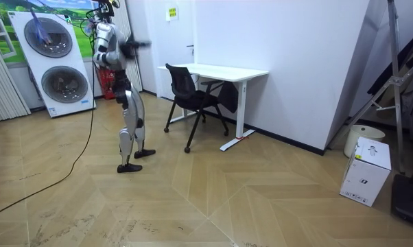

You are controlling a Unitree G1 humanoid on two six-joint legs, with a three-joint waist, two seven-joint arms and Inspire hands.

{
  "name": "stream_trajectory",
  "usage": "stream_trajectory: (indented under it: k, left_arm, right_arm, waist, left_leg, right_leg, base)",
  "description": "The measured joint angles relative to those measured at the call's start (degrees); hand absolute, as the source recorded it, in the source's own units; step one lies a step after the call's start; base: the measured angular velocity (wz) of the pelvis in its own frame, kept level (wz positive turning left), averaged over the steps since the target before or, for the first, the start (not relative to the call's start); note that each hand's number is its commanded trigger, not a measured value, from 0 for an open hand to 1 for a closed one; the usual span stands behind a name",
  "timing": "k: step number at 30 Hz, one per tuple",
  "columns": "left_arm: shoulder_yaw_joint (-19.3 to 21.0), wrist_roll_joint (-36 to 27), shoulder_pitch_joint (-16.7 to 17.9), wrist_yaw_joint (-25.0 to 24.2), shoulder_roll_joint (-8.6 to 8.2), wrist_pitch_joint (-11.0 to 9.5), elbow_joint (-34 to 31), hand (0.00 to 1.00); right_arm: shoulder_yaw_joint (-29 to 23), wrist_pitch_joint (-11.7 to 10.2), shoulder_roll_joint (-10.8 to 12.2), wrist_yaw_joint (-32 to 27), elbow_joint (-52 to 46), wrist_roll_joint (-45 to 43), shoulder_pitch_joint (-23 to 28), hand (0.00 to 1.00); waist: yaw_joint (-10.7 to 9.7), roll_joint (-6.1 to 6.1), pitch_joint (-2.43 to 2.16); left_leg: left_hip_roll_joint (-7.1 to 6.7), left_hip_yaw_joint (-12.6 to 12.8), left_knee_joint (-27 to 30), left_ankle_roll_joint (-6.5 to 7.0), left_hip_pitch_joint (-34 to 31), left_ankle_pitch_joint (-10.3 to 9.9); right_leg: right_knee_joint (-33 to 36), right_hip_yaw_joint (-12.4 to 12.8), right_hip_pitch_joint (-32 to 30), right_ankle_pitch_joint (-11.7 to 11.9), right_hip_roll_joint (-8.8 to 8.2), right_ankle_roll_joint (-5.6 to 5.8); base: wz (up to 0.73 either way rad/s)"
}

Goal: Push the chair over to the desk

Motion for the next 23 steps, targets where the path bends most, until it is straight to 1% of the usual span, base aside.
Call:
stream_trajectory:
  k: [1, 2, 3, 4, 5, 6, 7, 8, 9, 10, 11, 12, 13, 14, 15, 16, 17, 18, 19, 21, 23]
  left_arm:
    - [-0.73, -2.61, 0.59, -0.30, -0.49, 0.14, 4.71, 0.00]
    - [-2.01, -8.23, 1.08, -1.28, -1.07, 0.79, 15.78, 0.00]
    - [-3.05, -12.40, 1.60, -2.70, -2.14, 1.33, 26.80, 0.00]
    - [-3.50, -14.19, 2.11, -3.26, -3.05, 1.57, 31.77, 0.00]
    - [-3.78, -17.77, 3.14, -5.01, -5.11, 2.08, 41.18, 0.00]
    - [-3.61, -20.31, 3.45, -6.99, -6.69, 2.78, 50.06, 0.00]
    - [-3.42, -21.05, 3.45, -8.06, -7.23, 3.24, 54.55, 0.00]
    - [-3.29, -21.61, 3.65, -10.31, -8.08, 4.68, 61.61, 0.00]
    - [-2.84, -21.55, 3.83, -12.60, -8.62, 5.60, 66.86, 0.00]
    - [-2.69, -21.48, 3.73, -13.79, -8.63, 6.04, 69.45, 0.00]
    - [-2.70, -21.26, 3.02, -15.96, -8.62, 6.76, 73.37, 0.00]
    - [-3.15, -19.75, 2.42, -17.97, -8.61, 7.68, 75.57, 0.00]
    - [-3.96, -18.63, 2.07, -18.96, -8.60, 7.94, 76.30, 0.00]
    - [-6.14, -16.73, 1.01, -20.79, -8.45, 8.57, 77.53, 0.00]
    - [-8.16, -14.66, -0.28, -22.59, -8.22, 9.24, 78.29, 0.00]
    - [-9.66, -13.11, -0.90, -23.50, -8.05, 9.67, 78.40, 0.00]
    - [-13.20, -9.84, -2.18, -25.32, -7.61, 10.18, 78.56, 0.00]
    - [-16.48, -6.29, -3.61, -26.77, -7.09, 10.40, 78.54, 0.00]
    - [-17.77, -4.76, -4.32, -27.29, -6.87, 10.67, 78.35, 0.00]
    - [-23.07, 1.31, -6.86, -28.23, -6.41, 11.95, 76.94, 0.00]
    - [-24.72, 4.33, -8.63, -29.29, -6.37, 12.70, 76.38, 0.00]
  right_arm:
    - [0.06, 0.36, 1.82, 1.00, 3.98, 3.42, 1.09, 0.00]
    - [0.28, 1.41, 4.32, 3.10, 13.87, 9.21, 2.70, 0.00]
    - [0.58, 2.34, 6.66, 5.52, 24.23, 12.83, 3.71, 0.00]
    - [0.59, 2.54, 8.03, 6.52, 29.23, 13.98, 3.70, 0.00]
    - [0.57, 2.92, 11.04, 8.32, 38.55, 14.39, 3.91, 0.00]
    - [0.57, 3.18, 13.59, 10.24, 46.31, 14.21, 4.68, 0.00]
    - [0.56, 3.36, 14.42, 11.26, 50.47, 13.81, 4.87, 0.00]
    - [0.67, 4.03, 15.67, 12.90, 56.71, 13.43, 5.39, 0.00]
    - [0.88, 4.73, 16.46, 14.30, 61.52, 12.25, 5.49, 0.00]
    - [1.27, 4.96, 16.49, 14.97, 63.88, 10.73, 5.43, 0.00]
    - [2.05, 5.41, 16.45, 16.43, 66.93, 7.93, 5.11, 0.00]
    - [2.94, 5.61, 16.27, 18.33, 69.42, 5.29, 4.07, 0.00]
    - [3.73, 5.73, 16.06, 19.11, 70.78, 3.60, 3.28, 0.00]
    - [6.06, 6.55, 15.56, 20.47, 72.43, 0.32, 1.44, 0.00]
    - [8.55, 7.62, 15.22, 21.98, 73.37, -2.65, -0.47, 0.00]
    - [9.61, 8.15, 15.19, 22.70, 73.44, -4.17, -1.63, 0.00]
    - [12.63, 8.69, 15.04, 24.34, 73.48, -5.86, -3.53, 0.00]
    - [15.63, 8.90, 14.91, 25.42, 73.43, -6.61, -5.17, 0.00]
    - [16.98, 9.04, 14.88, 25.77, 73.30, -6.66, -5.98, 0.00]
    - [22.20, 9.32, 14.81, 27.68, 72.76, -7.25, -8.67, 0.00]
    - [23.85, 9.81, 14.82, 29.48, 72.75, -8.09, -9.77, 0.00]
  waist:
    - [0.40, 0.19, -0.11]
    - [1.11, 0.69, -0.45]
    - [1.32, 1.12, -0.86]
    - [1.32, 1.26, -0.91]
    - [1.06, 1.26, -0.92]
    - [0.74, 1.09, -1.03]
    - [0.44, 1.00, -1.08]
    - [-0.03, 1.02, -0.91]
    - [-0.20, 0.70, -0.99]
    - [-0.29, 0.57, -1.01]
    - [-0.39, 0.45, -0.93]
    - [-0.55, 0.31, -0.87]
    - [-0.50, 0.35, -0.84]
    - [-0.26, 0.54, -0.73]
    - [-0.30, 0.57, -0.73]
    - [-0.36, 0.57, -0.73]
    - [-0.44, 0.57, -0.73]
    - [-0.35, 0.56, -0.73]
    - [-0.28, 0.54, -0.71]
    - [-0.34, 0.46, -0.66]
    - [-0.44, 0.40, -0.62]
  left_leg:
    - [-0.01, 0.01, 0.03, -0.03, 0.01, -0.09]
    - [-0.08, 0.04, 0.01, -0.07, 0.03, -0.27]
    - [-0.13, 0.14, 0.03, -0.12, 0.07, -0.48]
    - [-0.14, 0.23, 0.02, -0.17, 0.22, -0.61]
    - [-0.18, 0.36, 0.06, -0.35, 0.64, -0.97]
    - [-0.21, 0.29, 0.51, -0.48, 0.79, -1.51]
    - [-0.17, 0.20, 1.04, -0.55, 0.70, -1.84]
    - [-0.08, 0.00, 2.03, -0.63, 0.50, -2.52]
    - [-0.04, -0.08, 2.35, -0.65, 0.48, -2.96]
    - [-0.03, -0.17, 2.73, -0.72, 0.45, -3.16]
    - [0.11, -0.16, 3.26, -0.69, 0.36, -3.44]
    - [0.13, -0.10, 3.52, -0.66, 0.41, -3.47]
    - [0.24, 0.02, 3.91, -0.60, 0.41, -3.52]
    - [0.58, 0.34, 4.26, -0.52, 0.36, -3.84]
    - [0.81, 0.50, 4.49, -0.53, 0.36, -3.89]
    - [0.87, 0.50, 4.56, -0.53, 0.36, -3.88]
    - [0.87, 0.49, 4.64, -0.54, 0.38, -3.87]
    - [0.88, 0.47, 4.74, -0.54, 0.38, -3.87]
    - [0.87, 0.46, 4.76, -0.54, 0.38, -3.87]
    - [0.80, 0.48, 4.72, -0.53, 0.39, -3.87]
    - [0.71, 0.60, 4.58, -0.49, 0.46, -3.89]
  right_leg:
    - [0.06, -0.01, 0.00, -0.08, -0.06, -0.02]
    - [0.07, -0.23, 0.00, -0.14, -0.29, -0.01]
    - [0.18, -0.10, 0.01, -0.19, -0.80, -0.01]
    - [0.23, 0.08, 0.09, -0.27, -0.86, 0.00]
    - [0.21, -0.11, 0.53, -0.54, -1.01, -0.04]
    - [0.25, -0.45, 1.01, -0.95, -1.15, -0.07]
    - [0.37, -0.53, 1.11, -1.19, -1.16, -0.03]
    - [1.17, -0.54, 1.09, -1.84, -1.19, -0.05]
    - [1.93, -0.54, 1.10, -2.39, -1.25, -0.01]
    - [2.19, -0.56, 1.11, -2.58, -1.26, 0.01]
    - [2.48, -0.50, 1.12, -2.69, -1.24, 0.04]
    - [2.72, -0.30, 1.13, -2.72, -1.24, 0.09]
    - [2.82, -0.16, 1.13, -2.72, -1.20, 0.09]
    - [2.95, 0.51, 1.13, -2.67, -0.96, 0.15]
    - [2.96, 0.61, 1.13, -2.51, -0.85, 0.13]
    - [2.97, 0.56, 1.14, -2.47, -0.84, 0.11]
    - [2.97, 0.59, 1.21, -2.39, -0.81, 0.16]
    - [2.96, 0.55, 1.28, -2.30, -0.78, 0.23]
    - [2.94, 0.56, 1.30, -2.27, -0.78, 0.27]
    - [2.79, 0.56, 1.29, -2.13, -0.84, 0.36]
    - [2.71, 0.51, 1.29, -2.11, -0.88, 0.41]
  base:
    - [0.00]
    - [0.00]
    - [0.00]
    - [-0.05]
    - [-0.04]
    - [0.00]
    - [0.06]
    - [0.06]
    - [0.05]
    - [0.00]
    - [0.00]
    - [-0.03]
    - [-0.08]
    - [-0.13]
    - [-0.12]
    - [-0.05]
    - [0.00]
    - [0.00]
    - [0.00]
    - [0.00]
    - [0.00]
